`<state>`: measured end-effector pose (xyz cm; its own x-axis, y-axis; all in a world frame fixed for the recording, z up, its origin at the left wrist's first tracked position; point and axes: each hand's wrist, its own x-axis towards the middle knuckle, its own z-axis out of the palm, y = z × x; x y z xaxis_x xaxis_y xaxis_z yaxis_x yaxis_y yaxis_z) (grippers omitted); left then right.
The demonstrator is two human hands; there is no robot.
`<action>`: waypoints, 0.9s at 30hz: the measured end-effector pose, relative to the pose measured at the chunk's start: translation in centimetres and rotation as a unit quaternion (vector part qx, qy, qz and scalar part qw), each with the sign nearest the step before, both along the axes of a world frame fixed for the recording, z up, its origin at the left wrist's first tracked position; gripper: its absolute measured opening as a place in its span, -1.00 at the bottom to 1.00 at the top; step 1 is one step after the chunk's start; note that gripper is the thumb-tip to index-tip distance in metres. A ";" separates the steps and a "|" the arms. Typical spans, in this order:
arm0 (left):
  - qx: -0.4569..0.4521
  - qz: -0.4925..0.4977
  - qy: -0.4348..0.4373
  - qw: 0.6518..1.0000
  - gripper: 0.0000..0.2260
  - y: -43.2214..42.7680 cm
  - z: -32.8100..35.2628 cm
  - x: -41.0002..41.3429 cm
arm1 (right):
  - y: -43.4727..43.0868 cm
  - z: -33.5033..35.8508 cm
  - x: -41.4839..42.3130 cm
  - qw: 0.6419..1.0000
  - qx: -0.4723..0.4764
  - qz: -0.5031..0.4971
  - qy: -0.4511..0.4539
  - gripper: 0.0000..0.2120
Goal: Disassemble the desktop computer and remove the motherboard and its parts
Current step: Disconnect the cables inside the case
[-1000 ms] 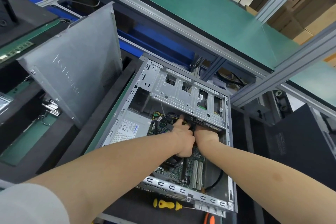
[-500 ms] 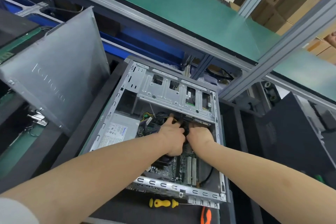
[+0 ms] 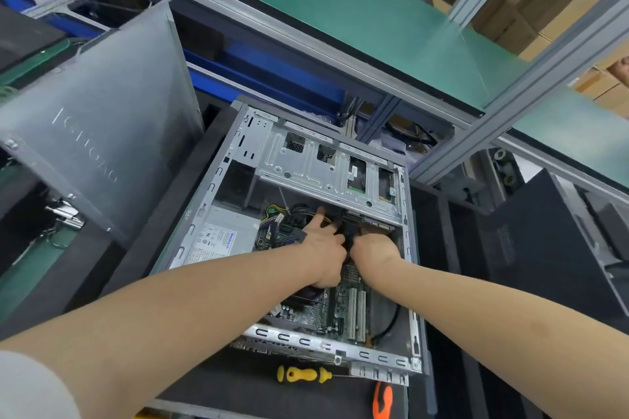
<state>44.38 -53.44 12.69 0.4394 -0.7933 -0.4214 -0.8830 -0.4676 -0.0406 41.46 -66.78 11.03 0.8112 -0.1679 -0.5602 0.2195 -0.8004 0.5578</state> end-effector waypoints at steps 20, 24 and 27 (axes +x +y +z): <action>-0.012 0.004 -0.004 1.000 -0.51 -0.4 -1.0 0.2 | 0.0 0.4 0.1 1.000 0.004 0.009 -0.004 -0.70; -0.015 0.009 0.007 1.000 -0.53 -0.3 -1.1 0.3 | 0.4 0.9 -0.2 0.999 0.021 0.029 -0.011 -0.69; -0.015 0.012 0.019 1.000 -0.52 -0.2 -1.0 0.3 | 0.6 1.7 -0.2 0.998 0.050 0.029 -0.024 -0.62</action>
